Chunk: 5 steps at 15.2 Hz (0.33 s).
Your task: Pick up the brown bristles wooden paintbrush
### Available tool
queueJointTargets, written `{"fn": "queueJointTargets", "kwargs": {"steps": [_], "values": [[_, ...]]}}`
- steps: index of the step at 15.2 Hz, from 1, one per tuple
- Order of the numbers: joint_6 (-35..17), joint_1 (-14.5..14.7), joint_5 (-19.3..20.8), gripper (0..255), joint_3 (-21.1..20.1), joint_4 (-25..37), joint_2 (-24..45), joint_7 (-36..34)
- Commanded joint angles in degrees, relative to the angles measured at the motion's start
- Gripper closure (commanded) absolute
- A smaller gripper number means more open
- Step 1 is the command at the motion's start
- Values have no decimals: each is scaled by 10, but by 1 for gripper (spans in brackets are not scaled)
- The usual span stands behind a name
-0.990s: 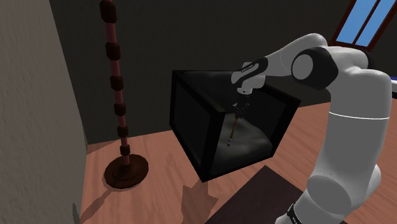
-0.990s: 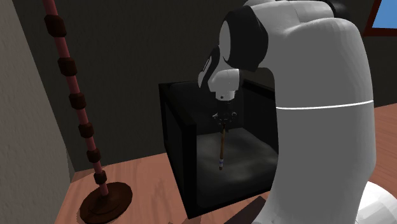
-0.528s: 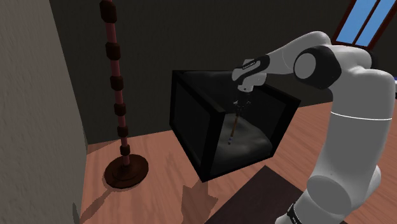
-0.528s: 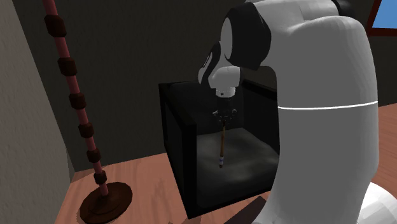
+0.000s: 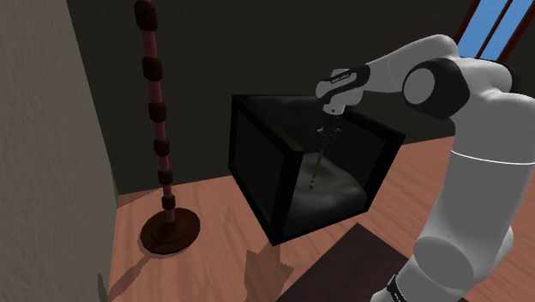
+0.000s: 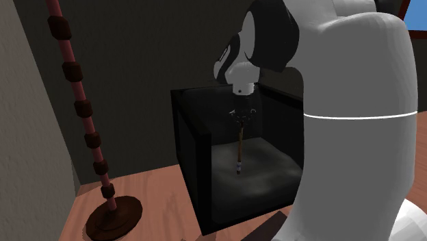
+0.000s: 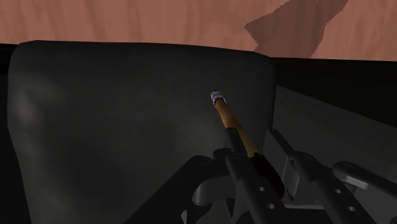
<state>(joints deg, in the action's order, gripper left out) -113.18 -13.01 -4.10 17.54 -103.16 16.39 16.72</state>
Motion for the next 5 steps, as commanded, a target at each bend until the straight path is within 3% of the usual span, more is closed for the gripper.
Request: {"fn": "queueJointTargets", "kwargs": {"steps": [1, 5], "values": [[13, 1, 2, 255, 1, 7, -6, -2], [28, 1, 4, 255, 1, 17, -12, -3]]}}
